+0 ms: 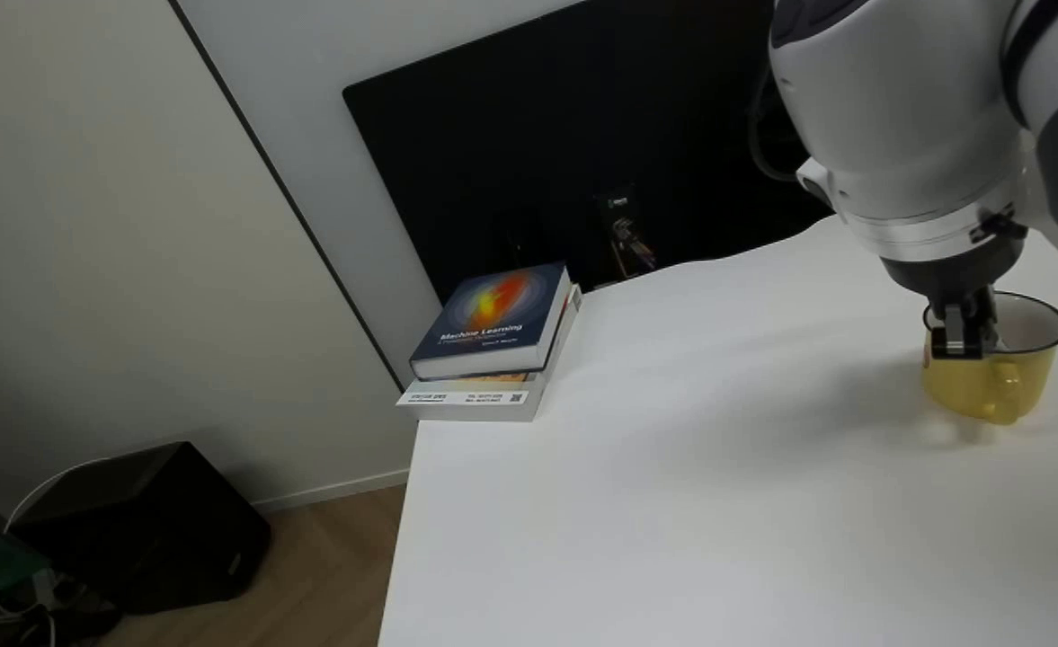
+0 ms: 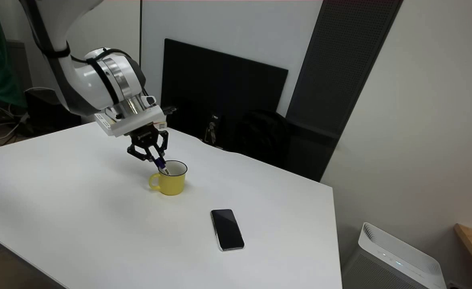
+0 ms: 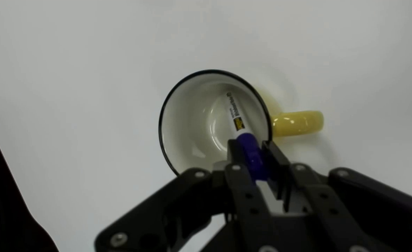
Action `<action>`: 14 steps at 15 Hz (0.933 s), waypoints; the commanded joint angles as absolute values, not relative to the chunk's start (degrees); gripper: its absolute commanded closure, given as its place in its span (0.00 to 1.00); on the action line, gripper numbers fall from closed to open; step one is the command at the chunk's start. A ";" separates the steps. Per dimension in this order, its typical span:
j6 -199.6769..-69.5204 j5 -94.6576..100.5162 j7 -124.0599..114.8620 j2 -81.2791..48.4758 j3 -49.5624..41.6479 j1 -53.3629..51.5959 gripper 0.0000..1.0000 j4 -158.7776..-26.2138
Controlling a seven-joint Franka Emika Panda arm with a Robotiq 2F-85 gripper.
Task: Pick up the marker from the cup and put it on the table
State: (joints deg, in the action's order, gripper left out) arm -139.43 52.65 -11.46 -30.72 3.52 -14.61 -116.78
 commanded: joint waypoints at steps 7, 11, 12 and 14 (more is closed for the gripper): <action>-136.93 51.22 -12.81 -26.39 3.42 -14.99 0.95 -117.46; -135.37 51.56 -13.00 -24.01 3.64 -14.96 0.95 -117.57; -135.16 51.43 -12.91 -23.41 3.82 -14.90 0.95 -117.61; -134.51 51.29 -12.71 -22.18 4.25 -14.90 0.95 -117.60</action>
